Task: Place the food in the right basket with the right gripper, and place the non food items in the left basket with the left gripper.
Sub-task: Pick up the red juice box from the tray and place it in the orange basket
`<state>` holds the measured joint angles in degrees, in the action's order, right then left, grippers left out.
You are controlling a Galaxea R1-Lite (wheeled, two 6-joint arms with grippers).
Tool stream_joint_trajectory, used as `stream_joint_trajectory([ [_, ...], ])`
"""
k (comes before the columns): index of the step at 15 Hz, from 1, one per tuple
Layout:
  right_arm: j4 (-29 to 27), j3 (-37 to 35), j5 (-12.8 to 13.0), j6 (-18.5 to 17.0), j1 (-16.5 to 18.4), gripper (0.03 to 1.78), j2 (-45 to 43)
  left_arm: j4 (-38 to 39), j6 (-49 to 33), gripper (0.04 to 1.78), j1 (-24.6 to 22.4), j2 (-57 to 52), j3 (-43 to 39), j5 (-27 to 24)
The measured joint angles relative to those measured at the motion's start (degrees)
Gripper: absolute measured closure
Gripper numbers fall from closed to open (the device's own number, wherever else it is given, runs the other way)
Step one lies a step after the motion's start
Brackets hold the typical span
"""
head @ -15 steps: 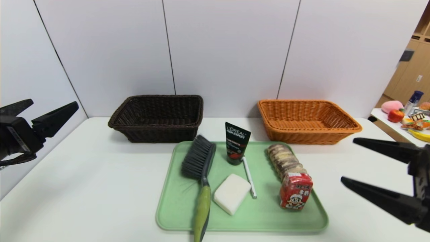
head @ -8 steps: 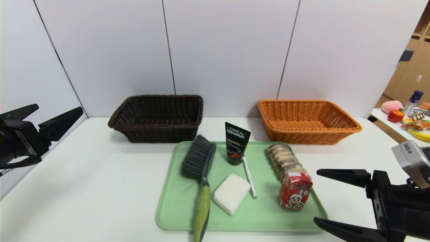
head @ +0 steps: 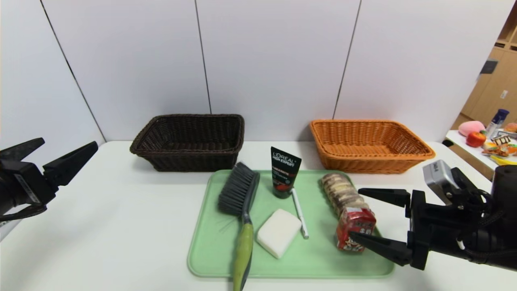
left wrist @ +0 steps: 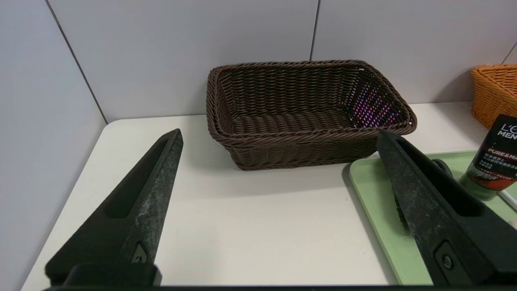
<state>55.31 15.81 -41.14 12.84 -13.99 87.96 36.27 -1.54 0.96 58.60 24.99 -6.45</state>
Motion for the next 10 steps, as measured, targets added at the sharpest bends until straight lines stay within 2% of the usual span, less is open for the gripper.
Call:
stream_joint_trajectory([
  [5, 7.7, -0.9, -0.22, -1.32, 2.01, 0.1, 8.51, -0.24, 0.22, 0.13, 0.0, -1.96, -0.44, -0.3],
  [8, 12.65, -3.33, -2.01, -2.62, 2.8, 0.1, 11.96, -0.27, 0.24, 0.13, 0.0, -2.86, -0.46, -0.33],
  [10, 14.35, -4.29, -2.24, -2.76, 2.84, 0.1, 13.67, -0.28, 0.24, 0.13, 0.0, -3.08, -0.51, -0.33],
])
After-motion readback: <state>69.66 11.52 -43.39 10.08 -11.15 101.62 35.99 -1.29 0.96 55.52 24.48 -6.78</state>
